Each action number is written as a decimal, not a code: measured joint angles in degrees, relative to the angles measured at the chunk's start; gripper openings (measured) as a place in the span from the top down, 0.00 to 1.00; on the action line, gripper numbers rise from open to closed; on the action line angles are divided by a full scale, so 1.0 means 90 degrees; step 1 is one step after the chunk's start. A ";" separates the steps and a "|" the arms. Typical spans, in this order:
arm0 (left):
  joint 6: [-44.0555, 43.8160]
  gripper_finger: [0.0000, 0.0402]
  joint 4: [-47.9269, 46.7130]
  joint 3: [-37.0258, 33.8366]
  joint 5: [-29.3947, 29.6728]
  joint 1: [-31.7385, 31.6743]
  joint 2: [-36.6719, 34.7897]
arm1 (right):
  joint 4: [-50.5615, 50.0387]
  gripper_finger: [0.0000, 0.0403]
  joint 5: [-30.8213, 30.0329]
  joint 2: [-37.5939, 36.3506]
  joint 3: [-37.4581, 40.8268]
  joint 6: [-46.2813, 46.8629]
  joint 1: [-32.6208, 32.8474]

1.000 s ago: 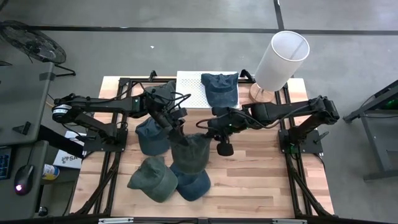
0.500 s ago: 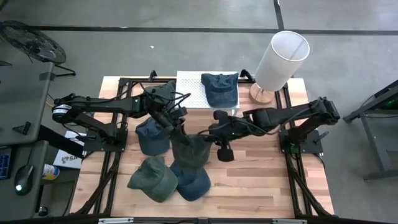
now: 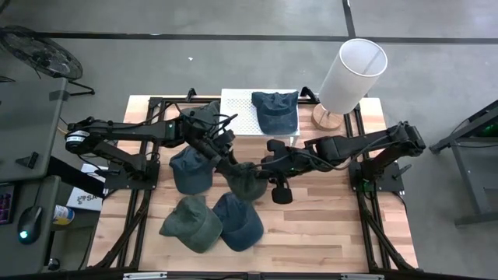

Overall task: Pick & Place hat
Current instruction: Put the dark green cap on the shelf

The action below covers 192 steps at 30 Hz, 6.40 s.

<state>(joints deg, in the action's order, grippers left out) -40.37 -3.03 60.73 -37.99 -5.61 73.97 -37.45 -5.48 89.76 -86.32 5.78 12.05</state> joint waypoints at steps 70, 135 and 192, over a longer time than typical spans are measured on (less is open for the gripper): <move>0.4313 0.25 -0.1584 0.1025 0.4336 0.1333 0.0525 | -0.0059 1.00 -0.1163 -0.0002 0.0000 0.0520 0.1124; 0.2203 0.99 -0.1228 0.1030 0.4924 0.1668 0.0622 | -0.0158 0.88 -0.1371 -0.0034 -0.0357 0.1282 0.1083; 0.1464 0.99 -0.4567 0.3990 0.3139 -0.2661 0.1052 | -0.3056 0.60 -0.3372 -0.0032 -0.1430 0.5047 0.1343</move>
<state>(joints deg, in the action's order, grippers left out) -27.19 -44.13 96.64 -9.74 -29.56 83.44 -64.95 -35.83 89.47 -99.19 51.20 24.14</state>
